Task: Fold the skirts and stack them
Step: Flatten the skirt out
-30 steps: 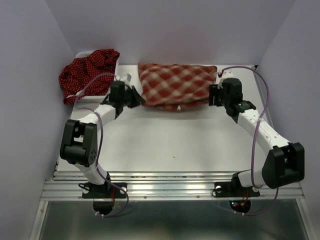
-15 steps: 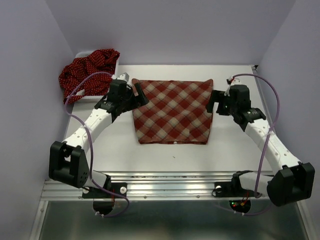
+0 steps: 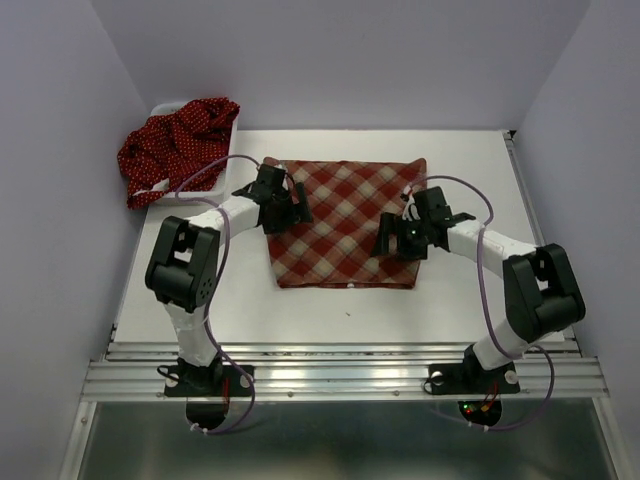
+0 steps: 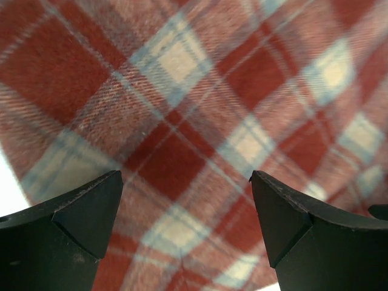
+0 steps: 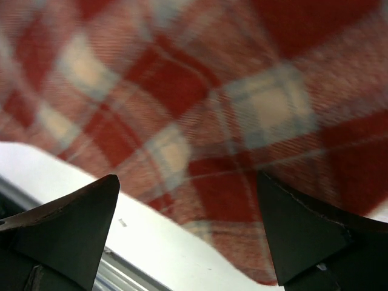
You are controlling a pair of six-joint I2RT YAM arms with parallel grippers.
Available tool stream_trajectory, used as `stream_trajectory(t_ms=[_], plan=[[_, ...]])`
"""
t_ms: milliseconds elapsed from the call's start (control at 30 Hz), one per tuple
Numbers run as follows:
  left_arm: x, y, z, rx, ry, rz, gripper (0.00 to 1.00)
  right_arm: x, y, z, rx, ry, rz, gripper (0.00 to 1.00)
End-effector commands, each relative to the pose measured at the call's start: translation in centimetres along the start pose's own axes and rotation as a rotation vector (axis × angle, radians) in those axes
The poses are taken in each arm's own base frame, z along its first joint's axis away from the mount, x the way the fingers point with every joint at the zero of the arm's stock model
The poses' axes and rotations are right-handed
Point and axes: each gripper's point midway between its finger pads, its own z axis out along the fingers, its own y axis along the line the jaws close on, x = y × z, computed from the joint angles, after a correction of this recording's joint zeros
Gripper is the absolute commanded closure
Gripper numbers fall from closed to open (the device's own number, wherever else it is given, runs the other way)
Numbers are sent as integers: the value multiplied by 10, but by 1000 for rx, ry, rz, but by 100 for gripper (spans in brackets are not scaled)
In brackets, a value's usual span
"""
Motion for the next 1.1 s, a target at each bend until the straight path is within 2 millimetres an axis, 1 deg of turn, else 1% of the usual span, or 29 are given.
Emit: stream_trajectory(t_ms=[0,33,67,100,167,200,233,267,300,333,367,400,433,467,500,533,600,633,667,733,767,800,833,867,900,933,967,1000,1067], plan=[[-19,-15,9,34,-37,26,1,16,-45,9,221,37,119,0],[-17,-13,13,28,-30,19,1,20,-60,8,292,43,156,0],[-15,-11,16,23,-21,10,1,22,-67,9,312,53,179,0],[-9,-8,21,13,-4,-3,1,23,-81,9,337,59,227,0],[-3,-5,22,6,9,-23,1,23,-97,7,373,55,265,0],[6,0,23,-6,26,-47,1,19,-106,6,394,47,276,0],[16,5,22,-13,47,-62,1,15,-126,1,435,36,303,0],[17,3,21,-6,55,-71,1,10,-134,-1,446,22,311,0],[30,6,18,-6,81,-94,1,-1,-142,-4,452,-1,300,0],[36,6,15,-1,95,-101,1,-10,-156,-9,465,-24,311,0],[51,7,10,7,123,-100,1,-13,-167,-7,481,-24,314,0],[60,5,7,16,144,-96,1,-34,-173,-10,479,-61,289,0],[67,3,4,23,161,-95,1,-36,-187,-6,477,-46,304,0],[75,-2,-1,43,179,-83,1,-45,-192,-4,465,-51,290,0],[91,-6,-2,56,219,-61,1,-55,-192,1,444,-56,255,0],[103,-9,-5,70,258,-43,1,-76,-199,7,421,-75,186,0],[122,-16,-7,69,307,1,1,-95,-202,12,403,-80,88,0],[123,-18,-7,67,311,12,1,-106,-203,12,400,-92,71,0],[122,-21,-7,71,308,27,1,-130,-193,9,364,-131,39,0],[105,-33,-11,83,265,46,1,-149,-165,-3,263,-175,-20,0],[93,-40,-16,89,227,60,1,-149,-154,-6,252,-190,-47,0],[74,-50,-22,96,174,67,1,-150,-135,-9,244,-208,-97,0],[58,-50,-27,68,119,69,1,-164,-119,-33,282,-285,-161,0],[43,-59,-38,80,65,72,1,-161,-108,-39,294,-299,-189,0],[23,-64,-45,67,0,54,1,-153,-81,-45,282,-311,-243,0],[14,-66,-51,64,-35,44,1,-149,-74,-48,318,-323,-258,0],[4,-69,-60,66,-79,36,1,-145,-62,-48,329,-335,-280,0],[-4,-61,-62,23,-121,9,1,-132,-36,-45,319,-338,-329,0],[-18,-41,-63,-49,-174,-32,1,-115,-9,-40,283,-329,-375,0]])
